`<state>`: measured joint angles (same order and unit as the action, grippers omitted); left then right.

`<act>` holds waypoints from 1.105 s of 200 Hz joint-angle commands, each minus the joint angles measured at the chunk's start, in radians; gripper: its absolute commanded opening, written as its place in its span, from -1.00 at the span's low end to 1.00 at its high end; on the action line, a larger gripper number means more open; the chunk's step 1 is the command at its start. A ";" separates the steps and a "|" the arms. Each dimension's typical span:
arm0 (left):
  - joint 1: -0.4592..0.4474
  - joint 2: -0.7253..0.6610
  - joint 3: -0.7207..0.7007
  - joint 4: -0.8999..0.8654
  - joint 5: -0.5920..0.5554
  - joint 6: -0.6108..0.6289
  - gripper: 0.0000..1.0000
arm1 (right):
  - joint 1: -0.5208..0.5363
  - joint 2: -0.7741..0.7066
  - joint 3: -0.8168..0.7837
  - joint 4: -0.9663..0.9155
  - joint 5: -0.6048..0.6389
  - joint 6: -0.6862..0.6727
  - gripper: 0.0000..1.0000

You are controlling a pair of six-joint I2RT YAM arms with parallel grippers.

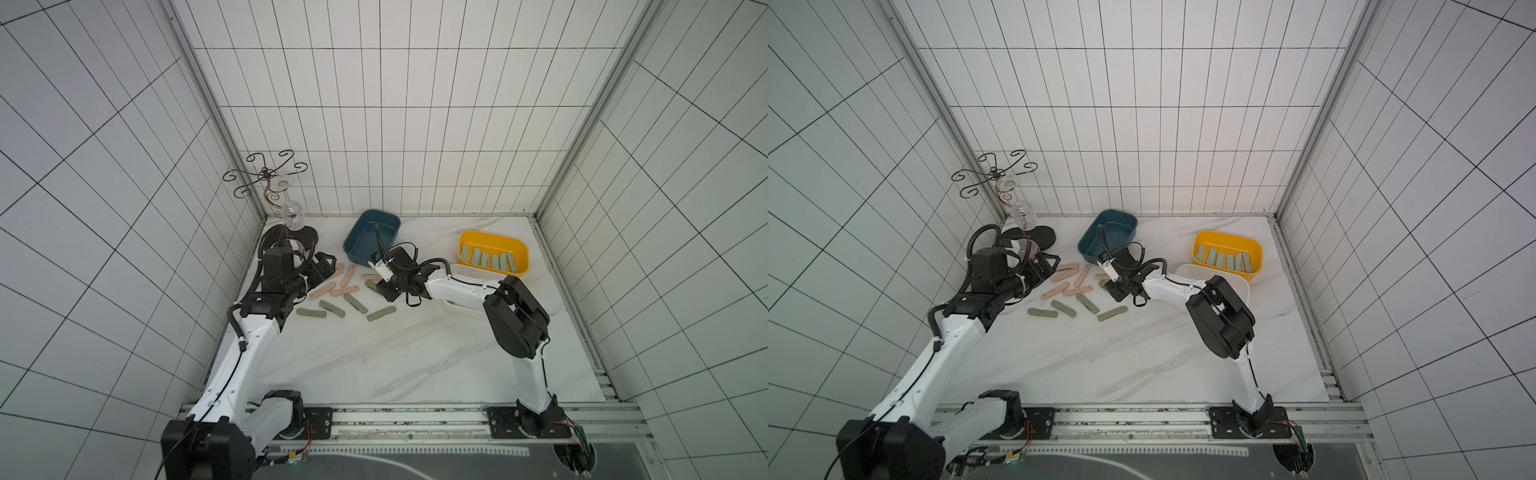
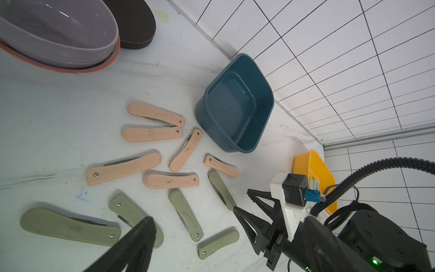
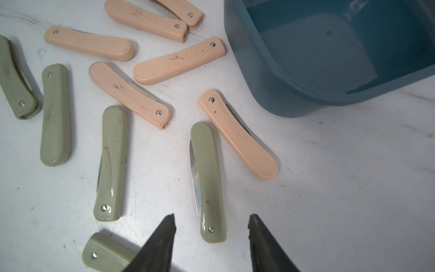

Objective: Place the fruit knives into the storage box by color
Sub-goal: Pick up the fruit knife from the center of the board.

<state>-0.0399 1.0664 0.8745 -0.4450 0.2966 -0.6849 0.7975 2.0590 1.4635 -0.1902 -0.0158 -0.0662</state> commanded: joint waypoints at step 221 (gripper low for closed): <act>0.002 0.007 0.001 0.008 -0.008 0.006 0.95 | 0.017 0.267 0.272 -0.051 -0.060 -0.027 -0.44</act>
<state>-0.0399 1.0698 0.8745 -0.4458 0.2958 -0.6838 0.8005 2.2871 1.6642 -0.1837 -0.0456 -0.0921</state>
